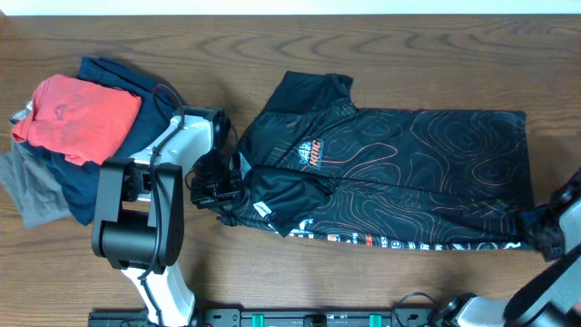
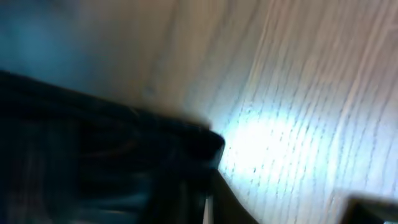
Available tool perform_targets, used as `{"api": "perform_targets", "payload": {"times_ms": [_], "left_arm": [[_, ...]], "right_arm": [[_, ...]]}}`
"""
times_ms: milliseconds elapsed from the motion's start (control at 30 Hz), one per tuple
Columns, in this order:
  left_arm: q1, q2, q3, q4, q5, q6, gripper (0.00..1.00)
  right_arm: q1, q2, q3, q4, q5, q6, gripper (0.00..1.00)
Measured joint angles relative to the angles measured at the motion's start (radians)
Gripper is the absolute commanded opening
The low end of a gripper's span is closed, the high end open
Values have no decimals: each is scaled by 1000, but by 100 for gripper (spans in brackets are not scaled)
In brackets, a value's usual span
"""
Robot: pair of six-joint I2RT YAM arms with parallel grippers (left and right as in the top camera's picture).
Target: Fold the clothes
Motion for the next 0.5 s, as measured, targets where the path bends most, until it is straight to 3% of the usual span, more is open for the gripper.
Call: {"api": "perform_targets", "payload": {"times_ms": [133,233,500], "left_arm": [[0,-52,-1,-8,0,-4,17],[0,-111,-1,-13,-1,-9,30],[0,-230,-1,45,0,-27,41]], "right_arm": [[0,-79,0,1,-21,-2,32],[0,-111,0,8,-43,-10,32],[0,-85,0,61,-151,-74,37]]}}
